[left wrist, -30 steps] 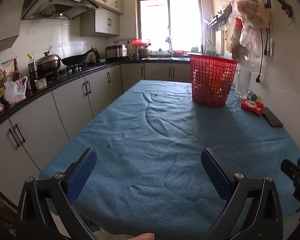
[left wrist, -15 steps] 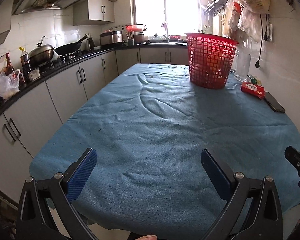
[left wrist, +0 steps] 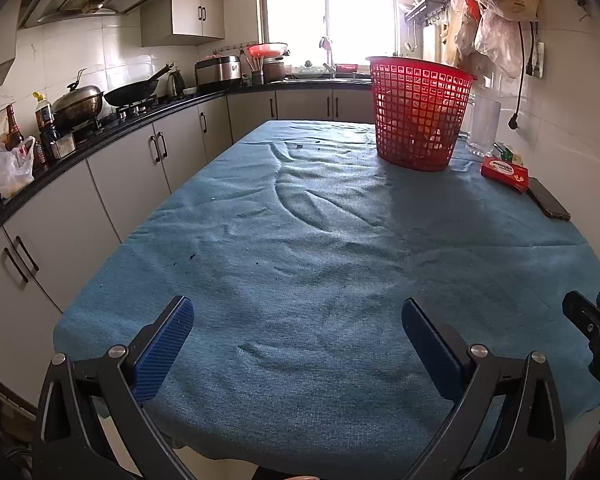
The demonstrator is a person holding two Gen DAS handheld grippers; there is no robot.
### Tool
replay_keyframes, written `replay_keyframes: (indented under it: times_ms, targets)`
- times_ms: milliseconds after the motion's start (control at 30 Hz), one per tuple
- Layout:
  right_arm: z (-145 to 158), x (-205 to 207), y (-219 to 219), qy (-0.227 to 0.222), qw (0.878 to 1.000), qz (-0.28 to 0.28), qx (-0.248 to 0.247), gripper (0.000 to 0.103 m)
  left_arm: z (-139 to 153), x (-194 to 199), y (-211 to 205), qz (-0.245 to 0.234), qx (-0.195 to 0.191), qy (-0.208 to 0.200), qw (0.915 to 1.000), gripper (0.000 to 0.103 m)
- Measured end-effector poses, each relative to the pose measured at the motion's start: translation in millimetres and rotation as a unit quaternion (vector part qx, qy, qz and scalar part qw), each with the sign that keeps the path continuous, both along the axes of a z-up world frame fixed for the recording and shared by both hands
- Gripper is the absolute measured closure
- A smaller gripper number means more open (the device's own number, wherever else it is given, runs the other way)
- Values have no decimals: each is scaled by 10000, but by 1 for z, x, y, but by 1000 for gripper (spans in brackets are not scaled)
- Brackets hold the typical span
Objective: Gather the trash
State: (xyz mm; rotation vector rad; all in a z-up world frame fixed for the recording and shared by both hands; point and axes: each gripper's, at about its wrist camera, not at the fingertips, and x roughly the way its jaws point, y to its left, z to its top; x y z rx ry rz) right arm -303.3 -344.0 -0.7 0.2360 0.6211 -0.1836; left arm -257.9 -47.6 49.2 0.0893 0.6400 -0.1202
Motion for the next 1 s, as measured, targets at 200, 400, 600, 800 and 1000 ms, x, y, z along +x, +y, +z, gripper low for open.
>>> replay_keyframes:
  times_ms: [200, 400, 600, 800, 1000]
  targets:
    - [-1, 4, 1, -12, 10000, 36, -25, 18, -1, 2, -1, -24, 8, 31, 10000, 0]
    - [-2, 7, 0, 9, 10000, 65, -15, 18, -2, 4, -2, -59, 11, 79, 10000, 0]
    - [-2, 10, 0, 2, 10000, 80, -23, 18, -2, 5, -3, -85, 39, 66, 9999, 0]
    - [1, 15, 2, -46, 9998, 148, -119, 18, -1, 5, -6, -113, 82, 51, 9999, 0]
    - [1, 16, 2, -88, 9997, 177, -132, 18, -1, 6, -9, -142, 133, 67, 9998, 0]
